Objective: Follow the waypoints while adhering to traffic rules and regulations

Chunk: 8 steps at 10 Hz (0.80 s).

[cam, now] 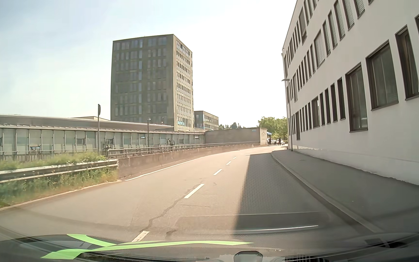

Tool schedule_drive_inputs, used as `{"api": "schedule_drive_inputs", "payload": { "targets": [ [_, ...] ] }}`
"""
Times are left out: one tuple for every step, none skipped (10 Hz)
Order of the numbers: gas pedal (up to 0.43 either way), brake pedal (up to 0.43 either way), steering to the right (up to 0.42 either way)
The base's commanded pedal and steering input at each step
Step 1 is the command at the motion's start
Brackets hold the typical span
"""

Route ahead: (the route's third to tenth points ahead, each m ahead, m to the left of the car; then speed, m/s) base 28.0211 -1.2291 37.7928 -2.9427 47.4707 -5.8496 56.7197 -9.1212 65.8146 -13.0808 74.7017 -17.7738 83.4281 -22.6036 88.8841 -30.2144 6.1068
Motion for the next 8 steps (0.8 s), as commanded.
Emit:
{"api": "schedule_drive_inputs", "payload": {
  "targets": [
    [0.15, 0.0, 0.06],
    [0.15, 0.0, 0.059],
    [0.15, 0.0, 0.056],
    [0.15, 0.0, 0.052],
    [0.15, 0.0, 0.047],
    [0.157, 0.0, 0.043],
    [0.157, 0.0, 0.038],
    [0.157, 0.0, 0.033]
  ]
}}
